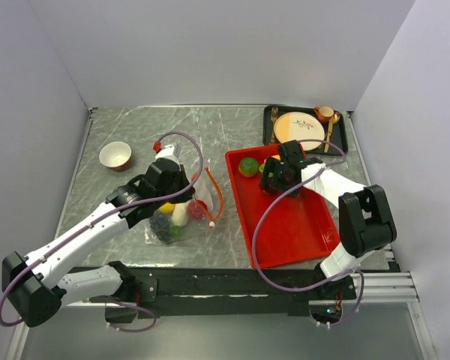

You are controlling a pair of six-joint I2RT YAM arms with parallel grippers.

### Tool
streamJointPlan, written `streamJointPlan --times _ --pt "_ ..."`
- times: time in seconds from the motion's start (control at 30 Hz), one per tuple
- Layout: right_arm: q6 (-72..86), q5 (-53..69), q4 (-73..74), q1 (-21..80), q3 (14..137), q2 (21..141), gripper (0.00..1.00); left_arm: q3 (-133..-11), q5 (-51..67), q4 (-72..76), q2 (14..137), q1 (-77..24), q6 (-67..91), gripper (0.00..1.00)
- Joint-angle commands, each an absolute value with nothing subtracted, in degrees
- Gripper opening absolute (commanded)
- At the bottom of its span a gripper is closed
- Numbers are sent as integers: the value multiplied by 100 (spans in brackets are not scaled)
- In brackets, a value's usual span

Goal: Place the food in the zip-top bag and seal the zipper
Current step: Pick up the fake fruit from the bin.

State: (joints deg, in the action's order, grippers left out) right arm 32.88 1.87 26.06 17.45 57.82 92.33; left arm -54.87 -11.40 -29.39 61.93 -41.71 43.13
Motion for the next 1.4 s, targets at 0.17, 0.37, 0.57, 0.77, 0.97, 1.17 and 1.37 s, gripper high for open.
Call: streamJointPlan --times 0.17,0.37,0.57,0.77,0.97,1.17,1.37 --pt "3164 9 2356 1670 6056 9413 96 -5607 -1177 -2839 6126 -4201 4298 1" --pt "3155 35 2197 1661 6029 9457 91 -5546 -1187 -2830 6082 -4201 4307 1" --pt "3146 79 2136 1661 6021 9448 76 -5537 -1160 -2795 6117 -4201 4324 1" --pt "3067 237 2030 1652 5907 9308 41 -5537 -1152 -2795 6126 -4201 4298 1" --pt "3006 360 2057 1652 5731 8807 30 -5537 -1134 -2778 6152 -4201 4307 1" --pt "3164 1273 1881 1784 5485 8096 27 -5537 -1072 -2724 6205 -4201 4298 1" --pt "3296 2170 1565 2337 5580 7673 32 -5590 -1011 -2646 6275 -4201 4280 1"
